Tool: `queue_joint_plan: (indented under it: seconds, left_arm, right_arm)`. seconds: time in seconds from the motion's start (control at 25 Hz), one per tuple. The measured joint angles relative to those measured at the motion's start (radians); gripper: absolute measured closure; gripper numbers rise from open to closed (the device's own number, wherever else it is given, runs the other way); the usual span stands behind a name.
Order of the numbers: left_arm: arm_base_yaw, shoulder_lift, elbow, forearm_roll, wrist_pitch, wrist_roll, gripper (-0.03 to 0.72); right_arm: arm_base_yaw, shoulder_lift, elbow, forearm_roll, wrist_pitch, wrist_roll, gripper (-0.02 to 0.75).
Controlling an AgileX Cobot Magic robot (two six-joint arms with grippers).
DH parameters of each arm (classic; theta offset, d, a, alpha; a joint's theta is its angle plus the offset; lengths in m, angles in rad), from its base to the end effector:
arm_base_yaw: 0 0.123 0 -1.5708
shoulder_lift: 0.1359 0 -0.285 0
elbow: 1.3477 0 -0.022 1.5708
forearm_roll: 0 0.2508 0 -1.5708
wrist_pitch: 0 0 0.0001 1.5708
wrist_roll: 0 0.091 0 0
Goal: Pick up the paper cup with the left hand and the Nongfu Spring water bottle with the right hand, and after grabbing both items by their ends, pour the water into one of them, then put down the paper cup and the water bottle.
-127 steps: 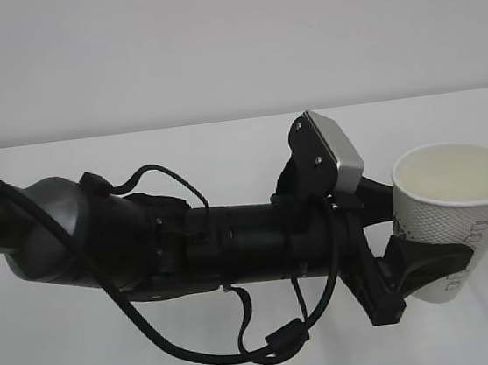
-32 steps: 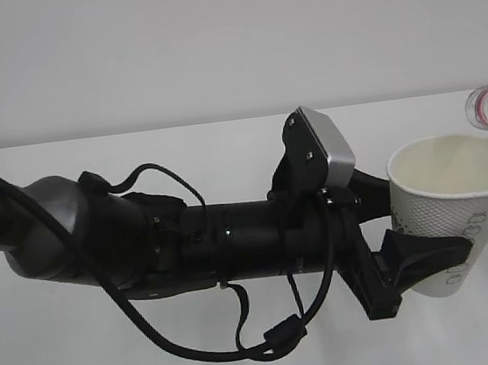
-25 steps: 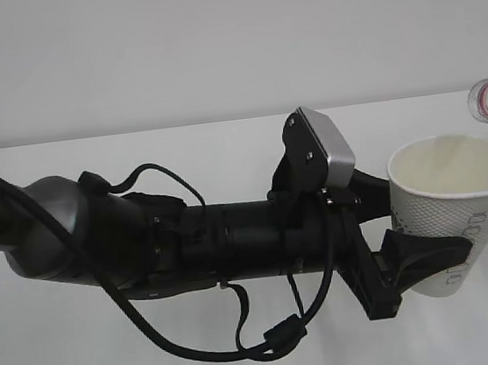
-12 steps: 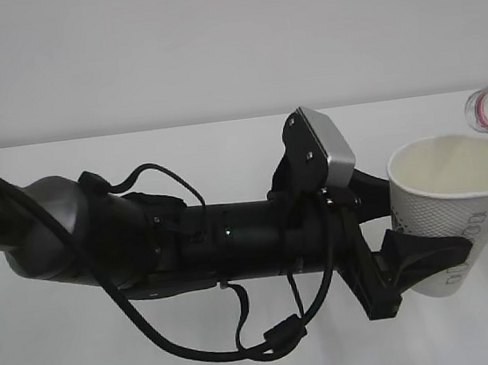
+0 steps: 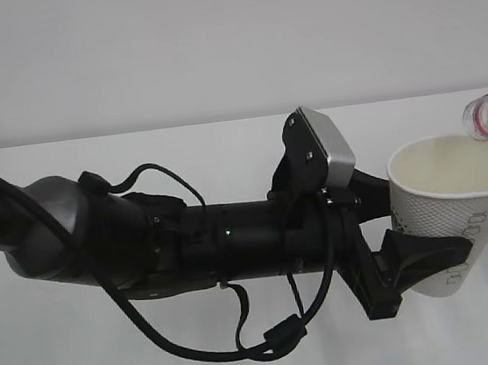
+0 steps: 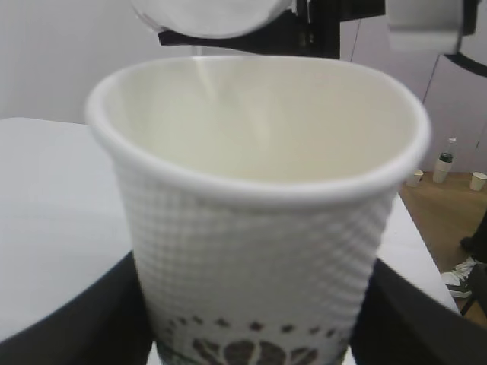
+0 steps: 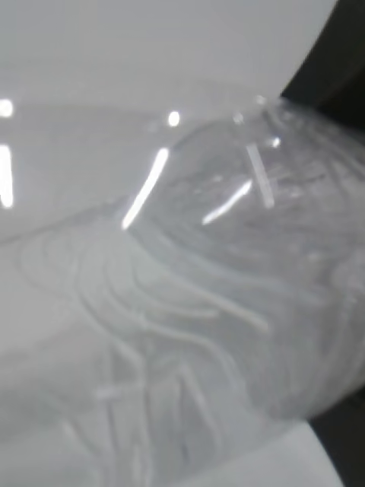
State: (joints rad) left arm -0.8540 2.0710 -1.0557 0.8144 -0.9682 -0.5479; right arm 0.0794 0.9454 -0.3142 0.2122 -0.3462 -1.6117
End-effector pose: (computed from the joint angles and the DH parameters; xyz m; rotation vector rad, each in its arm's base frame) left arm 0.2279 -0.3444 0.1541 1.1870 1.3980 -1.1695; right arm 0.1808 0.0079 0.2450 -1.2434 1.4278 -1.0046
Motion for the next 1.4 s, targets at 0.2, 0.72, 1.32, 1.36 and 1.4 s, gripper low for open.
queue_joint_plan:
  seconds: [0.2, 0.72, 1.32, 1.36, 1.4]
  left_arm:
    - [0.0, 0.0, 0.0, 0.0, 0.0, 0.0, 0.179]
    - [0.0, 0.005, 0.0, 0.0, 0.0, 0.0, 0.179]
    - [0.0, 0.005, 0.0, 0.0, 0.0, 0.0, 0.179]
    - [0.0, 0.005, 0.0, 0.0, 0.0, 0.0, 0.179]
    - [0.0, 0.005, 0.0, 0.0, 0.0, 0.0, 0.179]
  right_arm:
    - [0.0, 0.0, 0.0, 0.0, 0.0, -0.015, 0.288]
    - [0.0, 0.0, 0.0, 0.0, -0.008, -0.049, 0.288]
    - [0.0, 0.0, 0.0, 0.0, -0.045, -0.049, 0.288]
    - [0.0, 0.0, 0.0, 0.0, -0.045, -0.049, 0.288]
    - [0.0, 0.0, 0.0, 0.0, -0.045, -0.049, 0.288]
